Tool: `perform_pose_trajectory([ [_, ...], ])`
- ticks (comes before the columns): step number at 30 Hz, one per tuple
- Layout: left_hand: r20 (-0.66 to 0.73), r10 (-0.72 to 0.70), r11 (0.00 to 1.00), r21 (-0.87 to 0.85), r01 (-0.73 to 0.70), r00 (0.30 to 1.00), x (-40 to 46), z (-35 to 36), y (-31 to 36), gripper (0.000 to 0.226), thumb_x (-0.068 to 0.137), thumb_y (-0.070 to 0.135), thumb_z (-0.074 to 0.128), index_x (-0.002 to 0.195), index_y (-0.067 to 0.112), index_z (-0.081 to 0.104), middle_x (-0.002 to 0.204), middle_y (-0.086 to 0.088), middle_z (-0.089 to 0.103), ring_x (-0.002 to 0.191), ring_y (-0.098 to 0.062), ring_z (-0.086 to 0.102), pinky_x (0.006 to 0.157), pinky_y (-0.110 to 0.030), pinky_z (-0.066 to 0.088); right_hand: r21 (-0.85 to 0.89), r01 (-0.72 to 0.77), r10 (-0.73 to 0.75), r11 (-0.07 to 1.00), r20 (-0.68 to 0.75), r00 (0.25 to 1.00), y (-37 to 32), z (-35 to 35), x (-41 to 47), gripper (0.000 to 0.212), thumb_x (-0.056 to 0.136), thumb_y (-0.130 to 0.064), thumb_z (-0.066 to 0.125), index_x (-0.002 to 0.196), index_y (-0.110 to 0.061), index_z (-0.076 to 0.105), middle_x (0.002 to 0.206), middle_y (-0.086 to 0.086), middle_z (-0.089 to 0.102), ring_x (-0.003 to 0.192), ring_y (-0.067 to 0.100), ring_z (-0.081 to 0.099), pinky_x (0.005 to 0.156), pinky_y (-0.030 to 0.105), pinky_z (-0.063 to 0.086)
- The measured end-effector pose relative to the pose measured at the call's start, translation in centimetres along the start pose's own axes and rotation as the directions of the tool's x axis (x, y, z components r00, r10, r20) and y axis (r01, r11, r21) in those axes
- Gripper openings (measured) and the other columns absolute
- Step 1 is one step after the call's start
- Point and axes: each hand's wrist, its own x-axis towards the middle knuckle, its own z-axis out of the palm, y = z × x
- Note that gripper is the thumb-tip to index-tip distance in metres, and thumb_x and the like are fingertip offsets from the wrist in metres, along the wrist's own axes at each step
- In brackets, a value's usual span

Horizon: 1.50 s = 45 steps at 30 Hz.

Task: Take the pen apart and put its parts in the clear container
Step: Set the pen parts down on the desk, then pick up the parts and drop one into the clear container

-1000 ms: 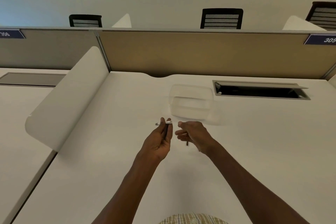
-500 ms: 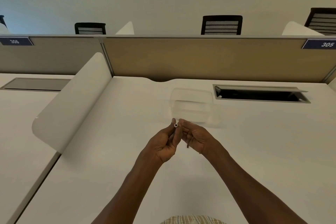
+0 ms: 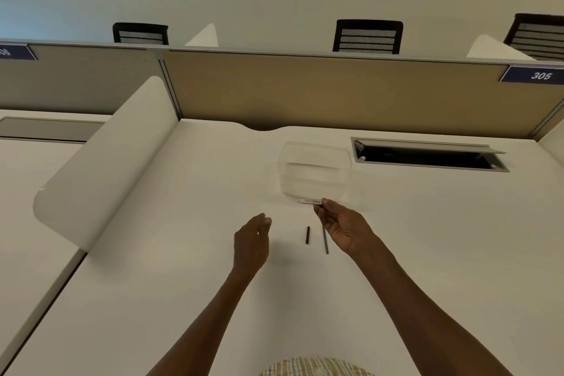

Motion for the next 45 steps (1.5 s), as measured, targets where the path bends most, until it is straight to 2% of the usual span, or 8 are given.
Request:
perform_pose_trajectory([
  [3,0.087,0.029,0.985,0.165,-0.043,0.996,0.5,0.7,-3.4,0.052,0.101,0.034,0.047,0.145,0.007,0.043,0.152,-0.009,0.043,0.143,-0.022,0.035,0.117,-0.034,0.026,-0.022,0.033,-0.033,0.999,-0.038,0.999,-0.5,-0.6,0.0,0.006,0.09,0.007,0.059,0.084,0.007,0.061,0.082,0.019,0.062,0.062,0.024,0.071,0.056,0.022,0.059],
  [6,0.192,0.052,0.922,0.367,-0.121,0.98,0.4,1.1,-6.5,0.066,0.102,0.04,0.041,0.153,0.005,0.019,0.164,-0.011,0.01,0.152,-0.022,0.002,0.123,-0.041,0.006,-0.073,0.076,-0.081,0.994,-0.064,0.995,-0.6,-1.0,0.1,0.007,0.089,0.008,0.059,0.083,0.004,0.061,0.082,0.018,0.063,0.072,0.028,0.069,0.058,0.025,0.06],
  [15,0.2,0.14,0.768,0.596,-0.234,0.97,-0.1,1.5,-8.8,0.071,0.102,0.046,0.03,0.154,0.004,0.006,0.164,-0.01,-0.003,0.151,-0.021,-0.008,0.123,-0.04,-0.001,-0.313,0.287,-0.348,0.905,-0.16,0.924,0.0,-0.6,0.8,0.036,0.088,0.006,0.062,0.118,-0.006,0.047,0.083,0.018,0.067,0.065,0.025,0.071,0.076,0.036,0.06],
  [18,0.207,0.135,0.764,0.601,-0.234,0.969,0.0,1.5,-9.0,0.071,0.101,0.046,0.028,0.154,0.004,0.003,0.164,-0.008,-0.005,0.151,-0.019,-0.009,0.123,-0.039,-0.002,-0.52,0.395,-0.51,0.757,-0.093,0.855,0.6,-0.5,1.1,0.035,0.09,0.0,0.062,0.119,-0.009,0.044,0.075,0.011,0.07,0.061,0.018,0.072,0.075,0.032,0.06],
  [22,0.203,0.137,0.773,0.591,-0.233,0.97,0.0,1.6,-9.0,0.071,0.101,0.046,0.028,0.154,0.005,0.003,0.164,-0.007,-0.006,0.15,-0.017,-0.011,0.123,-0.039,-0.003,-0.742,0.566,-0.69,0.36,0.196,0.696,1.7,-0.2,1.2,0.031,0.092,-0.006,0.058,0.115,-0.018,0.041,0.074,0.001,0.073,0.065,0.014,0.072,0.071,0.028,0.057],
  [28,0.212,0.129,0.765,0.601,-0.234,0.969,0.0,1.6,-9.1,0.072,0.101,0.047,0.025,0.154,0.006,0.0,0.164,-0.007,-0.009,0.15,-0.018,-0.012,0.123,-0.039,-0.004,-0.766,0.64,-0.541,-0.061,0.564,0.623,4.9,0.8,0.9,0.031,0.095,-0.01,0.056,0.12,-0.022,0.042,0.084,0.0,0.068,0.073,0.012,0.064,0.066,0.016,0.047],
  [33,0.211,0.122,0.753,0.617,-0.229,0.97,0.1,1.6,-9.2,0.072,0.101,0.049,0.023,0.154,0.007,-0.001,0.164,-0.007,-0.009,0.15,-0.017,-0.013,0.123,-0.039,-0.004,-0.757,0.608,-0.419,-0.24,0.646,0.638,6.5,0.8,1.1,0.033,0.096,-0.013,0.056,0.121,-0.025,0.038,0.085,-0.001,0.065,0.075,0.016,0.063,0.068,0.038,0.055],
  [45,0.205,0.134,0.742,0.628,-0.235,0.97,0.0,1.5,-9.1,0.071,0.101,0.048,0.024,0.155,0.006,0.005,0.164,-0.008,-0.005,0.151,-0.019,-0.009,0.123,-0.04,0.0,-0.726,0.611,-0.378,-0.314,0.686,0.621,6.9,1.0,1.5,0.033,0.095,-0.015,0.056,0.121,-0.028,0.039,0.081,-0.015,0.054,0.069,0.002,0.048,0.062,0.021,0.041],
])
